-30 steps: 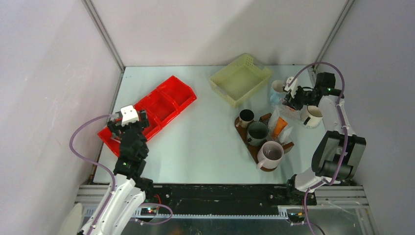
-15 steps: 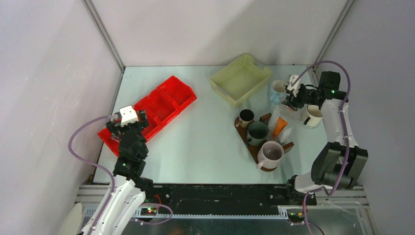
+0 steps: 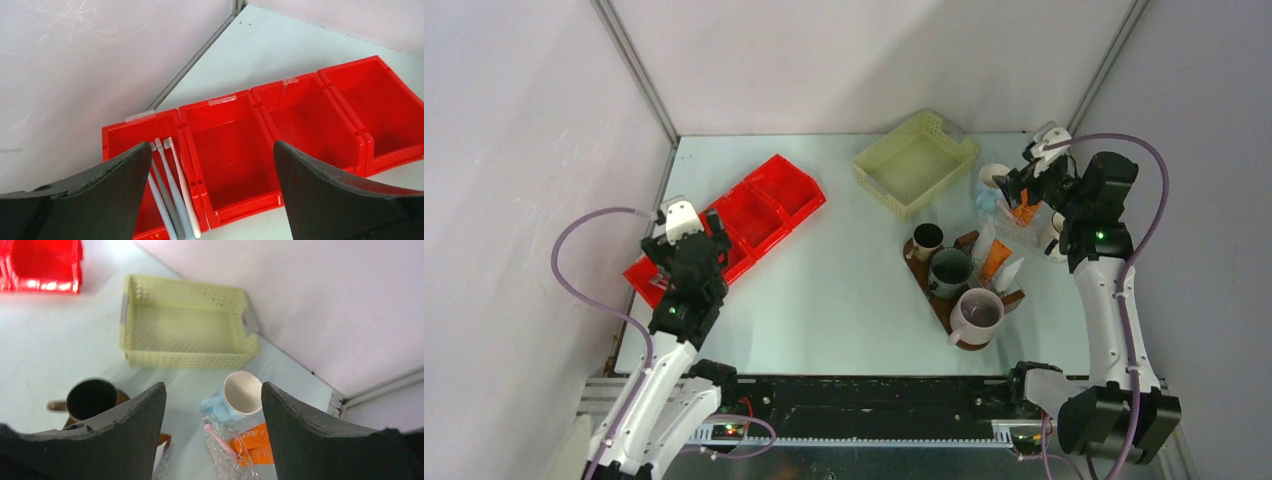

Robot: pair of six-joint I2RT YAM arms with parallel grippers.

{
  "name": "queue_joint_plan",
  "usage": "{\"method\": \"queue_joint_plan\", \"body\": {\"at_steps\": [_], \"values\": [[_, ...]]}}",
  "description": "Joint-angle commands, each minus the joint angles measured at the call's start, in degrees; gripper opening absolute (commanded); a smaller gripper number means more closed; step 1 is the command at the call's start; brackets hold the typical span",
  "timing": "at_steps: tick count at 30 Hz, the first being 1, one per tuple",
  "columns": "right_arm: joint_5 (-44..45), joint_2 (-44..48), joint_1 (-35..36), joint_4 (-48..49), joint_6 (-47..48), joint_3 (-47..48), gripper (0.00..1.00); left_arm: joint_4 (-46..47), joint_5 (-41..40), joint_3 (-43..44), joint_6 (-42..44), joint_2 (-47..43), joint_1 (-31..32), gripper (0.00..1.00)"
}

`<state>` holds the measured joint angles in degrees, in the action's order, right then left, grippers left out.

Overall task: Prepare toiletry sets of a toothbrush and toothpaste on the tray
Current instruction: Adjust the toothbrush in the toothpaste holder.

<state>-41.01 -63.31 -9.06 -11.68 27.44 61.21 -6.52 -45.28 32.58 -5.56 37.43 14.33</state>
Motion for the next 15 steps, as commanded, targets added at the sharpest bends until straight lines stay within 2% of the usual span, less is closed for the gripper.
{"method": "queue_joint_plan", "body": {"at_steps": [1, 4, 8, 9, 10, 12, 15], "values": [[11.9, 4.9, 1.7, 13.5, -21.7, -1.2, 0.72, -15.5, -5.3, 7.0, -13.2, 5.9, -0.7, 0.98], [19.2, 7.4, 2.7, 15.1, -27.6, -3.2, 0.72, -24.3, -5.0, 9.0, -21.9, 8.5, -3.9, 0.99], [27.3, 12.0, 4.8, 19.5, -35.0, -8.2, 0.74, -29.1, 2.0, 8.8, -29.3, 9.5, -12.0, 0.95], [28.5, 13.4, 5.4, 20.8, -36.1, -9.8, 0.77, -29.3, 3.1, 8.7, -30.7, 9.5, -15.0, 0.95], [31.2, 14.1, 5.7, 21.3, -38.2, -10.5, 0.87, -29.7, 5.0, 8.3, -31.3, 9.6, -16.5, 0.95], [34.2, 15.6, 6.5, 23.0, -40.3, -12.1, 0.98, -30.7, 6.8, 8.2, -33.6, 10.3, -20.0, 0.95], [35.7, 16.6, 7.0, 24.2, -42.8, -13.0, 0.99, -32.6, 8.1, 8.9, -37.0, 12.4, -23.4, 0.95]]}}
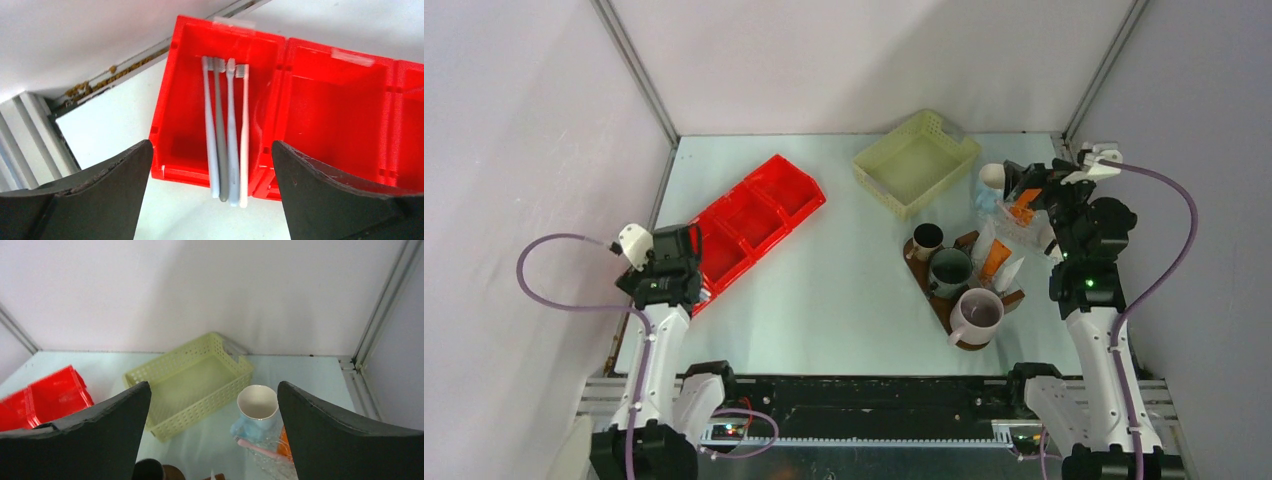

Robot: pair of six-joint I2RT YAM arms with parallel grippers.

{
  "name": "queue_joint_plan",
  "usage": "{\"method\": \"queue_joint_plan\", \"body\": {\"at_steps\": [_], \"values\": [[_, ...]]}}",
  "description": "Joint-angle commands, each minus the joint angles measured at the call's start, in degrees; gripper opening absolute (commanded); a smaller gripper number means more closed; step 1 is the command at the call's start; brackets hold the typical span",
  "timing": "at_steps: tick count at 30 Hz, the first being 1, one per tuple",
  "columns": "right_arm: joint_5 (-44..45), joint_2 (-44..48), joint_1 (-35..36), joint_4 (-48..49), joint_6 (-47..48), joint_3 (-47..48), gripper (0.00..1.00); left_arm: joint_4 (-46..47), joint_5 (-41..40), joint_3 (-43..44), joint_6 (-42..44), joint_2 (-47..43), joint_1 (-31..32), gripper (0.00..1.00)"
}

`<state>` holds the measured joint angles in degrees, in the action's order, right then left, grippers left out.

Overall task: Prepare toiletry sets of a toothbrush and toothpaste on the tray
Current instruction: Adjust the toothbrush in the toothpaste holder, then pick up the toothbrush from the storage box.

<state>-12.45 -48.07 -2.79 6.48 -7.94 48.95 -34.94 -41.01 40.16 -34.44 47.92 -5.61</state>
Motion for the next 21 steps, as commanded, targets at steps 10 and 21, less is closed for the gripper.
{"method": "queue_joint_plan", "body": {"at_steps": [10, 21], "values": [[20.1, 2.5, 6.3, 4.7, -15.5, -0.7, 0.99, -2.9, 11.1, 1.0, -12.2, 7.0, -12.5, 0.82], [17.0, 5.9, 4.7, 2.6, -15.6, -0.6, 0.99, 2.3, 17.2, 0.2, -15.5, 17.0, -15.0, 0.56]]}}
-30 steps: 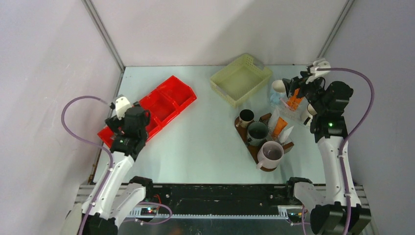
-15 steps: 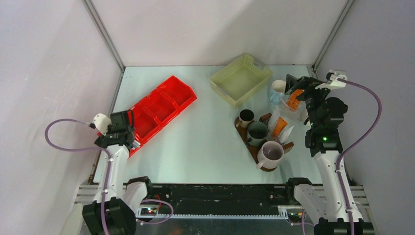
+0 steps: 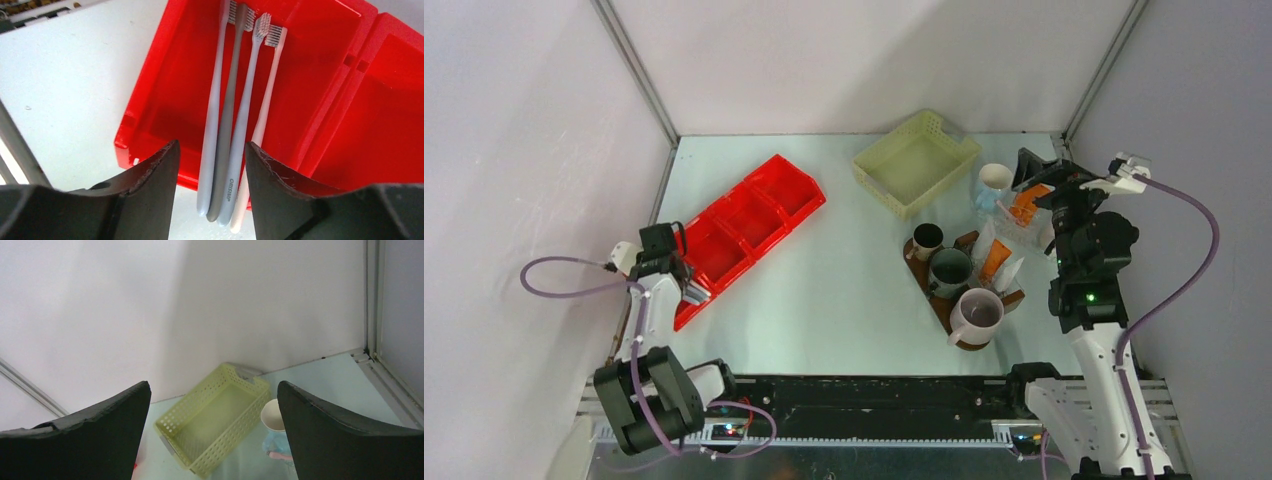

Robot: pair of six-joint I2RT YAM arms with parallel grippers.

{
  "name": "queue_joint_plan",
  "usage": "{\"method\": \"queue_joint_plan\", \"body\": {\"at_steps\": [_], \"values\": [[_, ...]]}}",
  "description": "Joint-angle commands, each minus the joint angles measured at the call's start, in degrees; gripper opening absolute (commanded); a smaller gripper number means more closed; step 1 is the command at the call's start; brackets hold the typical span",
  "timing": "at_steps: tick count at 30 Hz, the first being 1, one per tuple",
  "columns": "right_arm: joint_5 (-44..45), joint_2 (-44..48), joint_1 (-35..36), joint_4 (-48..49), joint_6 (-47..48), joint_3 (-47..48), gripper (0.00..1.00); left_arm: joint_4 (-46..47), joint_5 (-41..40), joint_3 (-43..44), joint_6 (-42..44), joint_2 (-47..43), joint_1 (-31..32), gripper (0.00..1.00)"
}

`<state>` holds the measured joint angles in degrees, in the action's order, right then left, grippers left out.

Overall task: Prepare toiletry sets of a toothbrush and toothpaste on the tray
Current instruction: Pick up the toothbrush from the storage box.

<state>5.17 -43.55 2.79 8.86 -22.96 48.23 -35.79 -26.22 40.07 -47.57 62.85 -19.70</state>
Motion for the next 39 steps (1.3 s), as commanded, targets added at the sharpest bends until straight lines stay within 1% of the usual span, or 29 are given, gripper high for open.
{"method": "queue_joint_plan", "body": {"at_steps": [1, 8, 16, 23, 39], "values": [[-0.8, 1.7, -1.1, -0.2, -0.4, 0.1, 0.99, 3.5, 2.7, 0.6, -2.3, 2.8, -1.0, 0.55], [-2.2, 2.2, -2.3, -1.1, 0.1, 0.0, 0.99, 4.0, 3.3, 1.3, -2.6, 5.9, -1.8, 0.45], [-3.0, 1.8, -2.3, -1.7, 0.6, 0.0, 0.99, 3.8, 2.5, 0.5, -3.6, 5.1, -1.9, 0.36], [-3.1, 1.6, -2.3, -1.9, 1.3, 0.1, 1.00, 3.4, 1.9, 0.2, -4.3, 6.2, -1.8, 0.34], [-2.2, 1.0, -1.7, -2.9, 3.0, -0.1, 1.00, 3.4, 4.4, 0.0, -5.6, 10.9, -2.4, 0.34]]}}
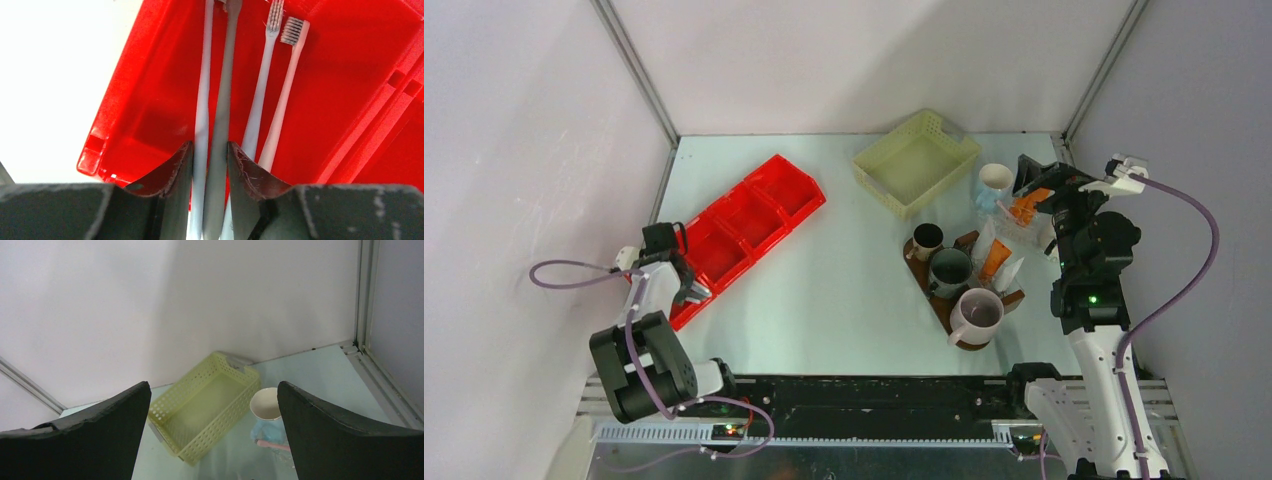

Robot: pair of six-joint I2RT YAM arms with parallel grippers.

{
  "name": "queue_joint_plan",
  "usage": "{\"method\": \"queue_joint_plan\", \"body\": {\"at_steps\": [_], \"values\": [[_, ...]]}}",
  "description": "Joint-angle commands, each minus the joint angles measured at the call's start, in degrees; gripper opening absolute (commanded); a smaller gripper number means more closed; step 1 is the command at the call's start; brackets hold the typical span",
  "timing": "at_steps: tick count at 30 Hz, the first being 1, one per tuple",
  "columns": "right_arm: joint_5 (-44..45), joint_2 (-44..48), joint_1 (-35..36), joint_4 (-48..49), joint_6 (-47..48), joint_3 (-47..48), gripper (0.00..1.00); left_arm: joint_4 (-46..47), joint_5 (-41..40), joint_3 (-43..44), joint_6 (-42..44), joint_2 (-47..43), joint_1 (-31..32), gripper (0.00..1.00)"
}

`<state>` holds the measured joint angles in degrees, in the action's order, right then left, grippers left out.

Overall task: Prepare toiletry sets of a toothbrush and toothpaste on the tray
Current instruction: Pick up the toothbrush from the storage box.

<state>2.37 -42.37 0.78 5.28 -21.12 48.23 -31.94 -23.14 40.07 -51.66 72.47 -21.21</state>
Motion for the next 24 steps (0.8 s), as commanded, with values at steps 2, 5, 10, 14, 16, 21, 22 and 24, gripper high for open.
{"method": "queue_joint_plan", "body": {"at_steps": [2, 5, 10, 14, 16, 21, 22, 24], "values": [[0.5, -0.2, 0.4, 0.7, 1.3, 0.0, 1.00, -0.4, 1.2, 0.2, -1.3, 0.8, -0.9, 0.32], [0.6, -0.3, 0.6, 0.7, 1.3, 0.0, 0.99, -0.6, 0.4, 0.5, -0.6, -0.3, -0.9, 0.25], [0.5, -0.3, 0.7, 0.9, 1.3, 0.0, 0.99, -0.9, -0.6, 1.3, 0.7, -2.9, -0.9, 0.14], [0.6, -0.1, 0.8, 1.0, 1.4, 0.1, 0.99, -1.1, -0.3, 1.6, 1.2, -4.7, -0.8, 0.04], [0.8, 0.0, 0.8, 1.0, 1.7, 0.1, 0.99, -1.1, 0.0, 1.7, 1.3, -5.7, -0.8, 0.03], [0.4, -0.1, 0.9, 1.1, 1.7, 0.0, 0.99, 0.0, 0.9, 1.4, 1.8, -4.8, -0.8, 0.08], [0.4, -0.2, 0.9, 1.1, 1.7, 0.0, 1.00, 0.4, 1.5, 1.3, 2.0, -4.2, -0.8, 0.10], [0.2, -0.3, 0.9, 1.2, 1.6, 0.0, 0.99, 1.2, 2.9, 1.2, 2.2, -2.2, -0.8, 0.13]]}}
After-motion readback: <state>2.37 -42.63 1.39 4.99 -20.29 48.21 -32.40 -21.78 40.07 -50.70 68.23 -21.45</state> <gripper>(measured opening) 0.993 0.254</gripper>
